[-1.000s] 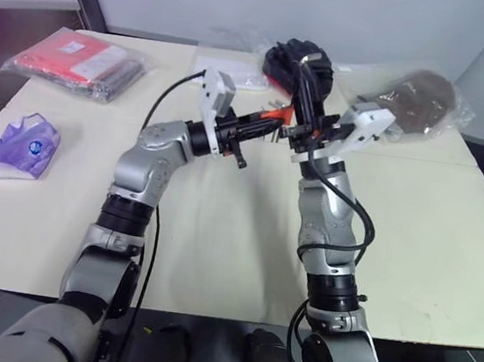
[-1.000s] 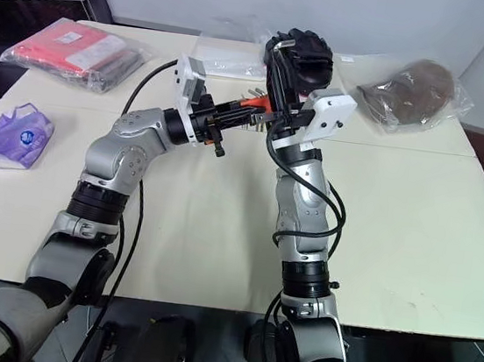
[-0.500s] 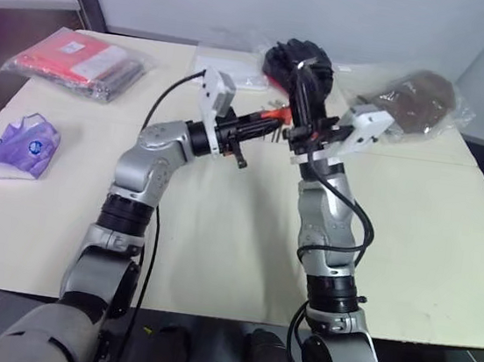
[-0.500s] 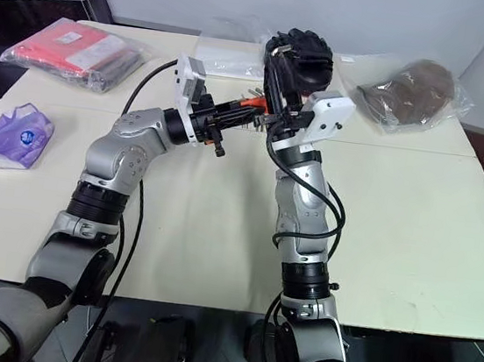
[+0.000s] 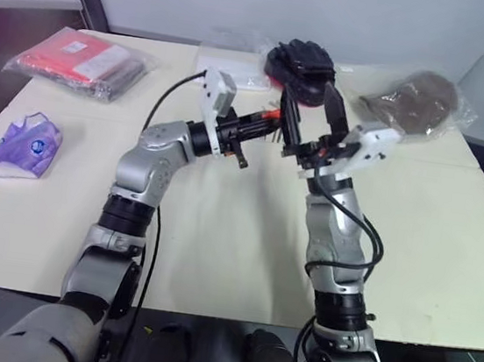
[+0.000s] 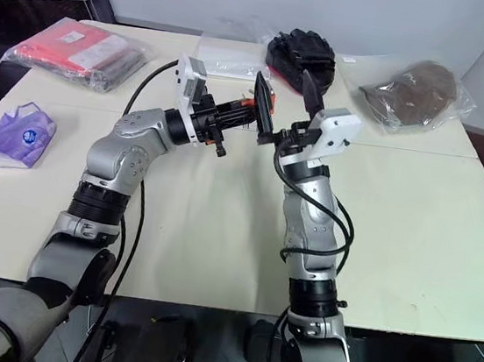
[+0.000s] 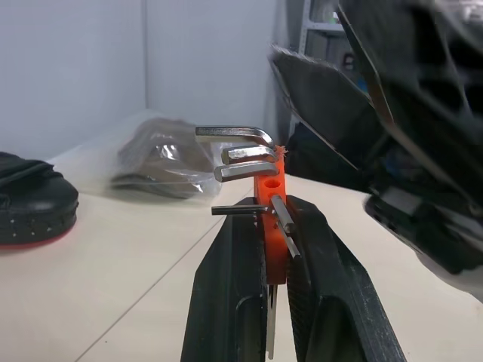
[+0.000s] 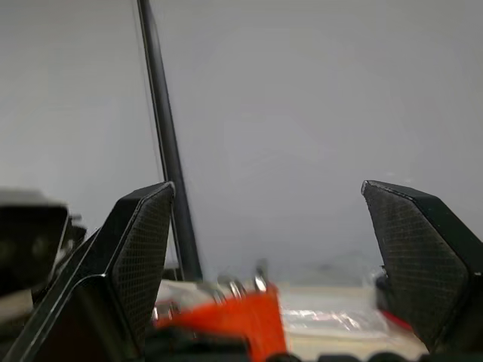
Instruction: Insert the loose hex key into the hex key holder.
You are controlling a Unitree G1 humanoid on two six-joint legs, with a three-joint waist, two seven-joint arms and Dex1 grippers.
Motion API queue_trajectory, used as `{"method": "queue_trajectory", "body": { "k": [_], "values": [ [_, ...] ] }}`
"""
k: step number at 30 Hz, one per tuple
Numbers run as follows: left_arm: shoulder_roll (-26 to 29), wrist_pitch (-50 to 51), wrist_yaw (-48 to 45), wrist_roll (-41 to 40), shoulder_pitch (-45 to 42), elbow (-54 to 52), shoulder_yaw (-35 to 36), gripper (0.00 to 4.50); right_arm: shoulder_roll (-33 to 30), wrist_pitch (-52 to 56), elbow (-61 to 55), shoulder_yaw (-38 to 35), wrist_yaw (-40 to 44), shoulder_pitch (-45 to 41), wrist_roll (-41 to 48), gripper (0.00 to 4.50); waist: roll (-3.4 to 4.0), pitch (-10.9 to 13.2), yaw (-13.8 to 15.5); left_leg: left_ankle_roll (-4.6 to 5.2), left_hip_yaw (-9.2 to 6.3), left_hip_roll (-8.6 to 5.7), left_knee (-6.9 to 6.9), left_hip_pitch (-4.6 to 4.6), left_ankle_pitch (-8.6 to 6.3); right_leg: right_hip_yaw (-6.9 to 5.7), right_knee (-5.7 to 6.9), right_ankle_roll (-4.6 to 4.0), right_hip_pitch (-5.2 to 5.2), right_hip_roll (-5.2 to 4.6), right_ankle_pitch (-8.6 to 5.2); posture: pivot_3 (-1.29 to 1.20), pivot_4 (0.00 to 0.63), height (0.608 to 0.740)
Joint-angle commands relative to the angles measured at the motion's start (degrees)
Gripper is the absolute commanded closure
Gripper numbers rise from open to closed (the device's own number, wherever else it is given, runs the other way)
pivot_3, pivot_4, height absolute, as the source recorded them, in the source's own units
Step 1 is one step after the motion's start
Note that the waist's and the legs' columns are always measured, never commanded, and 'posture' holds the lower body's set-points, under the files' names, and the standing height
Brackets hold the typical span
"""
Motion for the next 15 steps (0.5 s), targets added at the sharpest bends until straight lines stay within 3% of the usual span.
{"method": "queue_trajectory", "body": {
  "k": [1,9,15],
  "values": [
    [-0.7,3.0,1.1,-2.8,0.3,-1.3,2.0,4.50,-1.6,1.5,-6.5,-1.7,-0.7,1.7,0.8,0.37,0.00,0.0,0.0,0.00,0.00,0.00,0.01,0.00,0.00,0.00,-0.01,0.00,0.00,0.01,0.00,0.00,0.150,0.740],
    [-6.3,19.7,4.8,-6.5,4.8,1.2,-1.1,4.50,-14.3,6.6,-18.9,-5.6,2.8,21.8,-3.3,0.37,0.01,0.0,0.6,0.03,-0.04,-0.07,0.00,0.01,-0.02,-0.04,-0.21,0.03,0.20,0.02,-0.02,0.00,0.150,0.740],
    [-8.8,25.9,6.0,-5.9,5.1,6.2,-1.3,4.50,-15.3,8.0,-24.9,-5.8,1.8,31.3,-4.0,0.37,0.01,0.0,-0.2,0.03,-0.01,-0.05,0.06,0.18,-0.02,0.03,-0.16,0.02,0.31,0.16,-0.02,0.00,0.150,0.740]
  ]
}}
